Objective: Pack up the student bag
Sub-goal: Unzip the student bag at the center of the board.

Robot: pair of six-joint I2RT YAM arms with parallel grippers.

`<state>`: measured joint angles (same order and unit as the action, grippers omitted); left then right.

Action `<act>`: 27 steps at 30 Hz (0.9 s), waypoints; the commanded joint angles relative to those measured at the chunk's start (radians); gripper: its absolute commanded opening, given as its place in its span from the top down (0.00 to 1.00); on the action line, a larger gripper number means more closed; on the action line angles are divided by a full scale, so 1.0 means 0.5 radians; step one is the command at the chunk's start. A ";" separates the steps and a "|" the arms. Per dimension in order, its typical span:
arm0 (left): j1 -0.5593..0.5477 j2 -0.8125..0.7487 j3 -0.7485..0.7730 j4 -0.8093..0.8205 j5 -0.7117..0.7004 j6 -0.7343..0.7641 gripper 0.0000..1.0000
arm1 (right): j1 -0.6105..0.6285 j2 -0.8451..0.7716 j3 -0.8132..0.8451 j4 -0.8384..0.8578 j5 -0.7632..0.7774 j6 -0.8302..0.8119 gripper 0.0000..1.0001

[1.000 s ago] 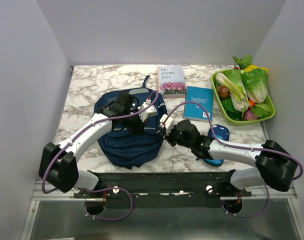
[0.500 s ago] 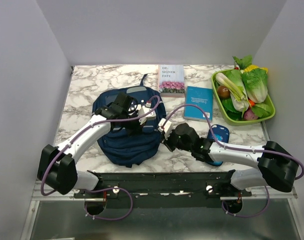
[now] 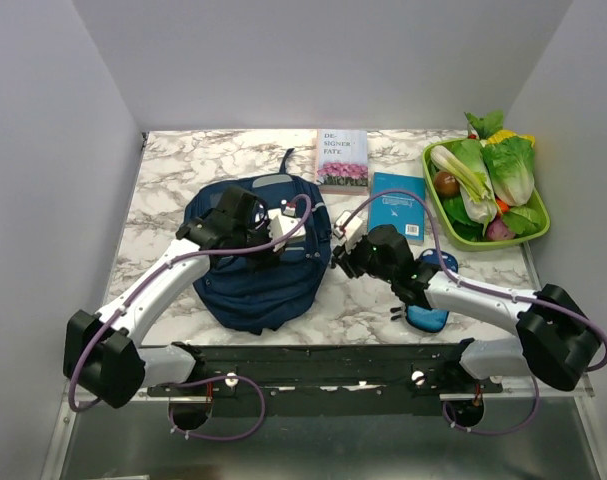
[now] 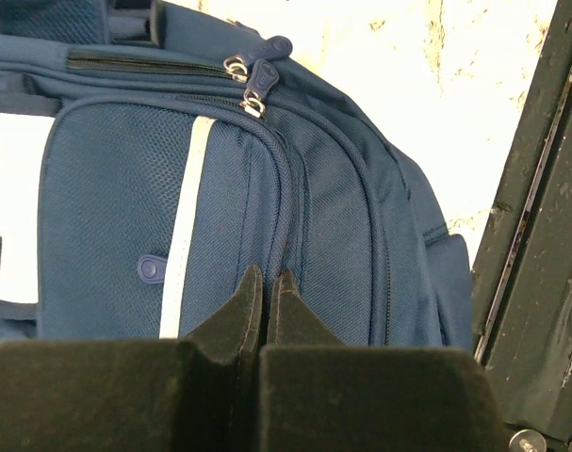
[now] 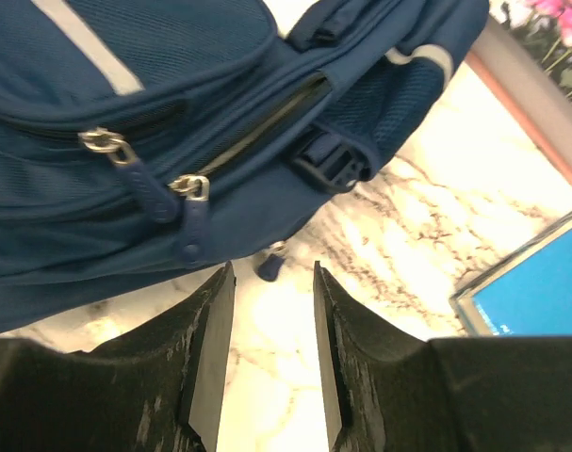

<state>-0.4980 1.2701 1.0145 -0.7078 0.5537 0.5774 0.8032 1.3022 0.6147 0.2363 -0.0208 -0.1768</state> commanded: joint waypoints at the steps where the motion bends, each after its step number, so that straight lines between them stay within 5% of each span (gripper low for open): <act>1: 0.014 -0.193 0.026 -0.051 0.086 -0.016 1.00 | -0.075 0.059 0.102 0.079 -0.179 -0.201 0.52; 11: 0.030 -0.196 -0.007 -0.042 0.132 -0.007 1.00 | -0.075 0.108 0.096 0.190 -0.480 -0.257 0.49; 20: 0.030 -0.199 0.008 -0.057 0.086 0.033 1.00 | -0.079 0.172 0.096 0.193 -0.646 -0.113 0.31; 27: 0.030 -0.209 0.002 -0.048 0.080 0.036 1.00 | -0.082 0.273 0.136 0.239 -0.710 -0.027 0.30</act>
<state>-0.4862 1.1923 1.0138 -0.7441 0.5690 0.5869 0.7635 1.3964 0.6487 0.3138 -0.3218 -0.2306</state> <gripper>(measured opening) 0.020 0.698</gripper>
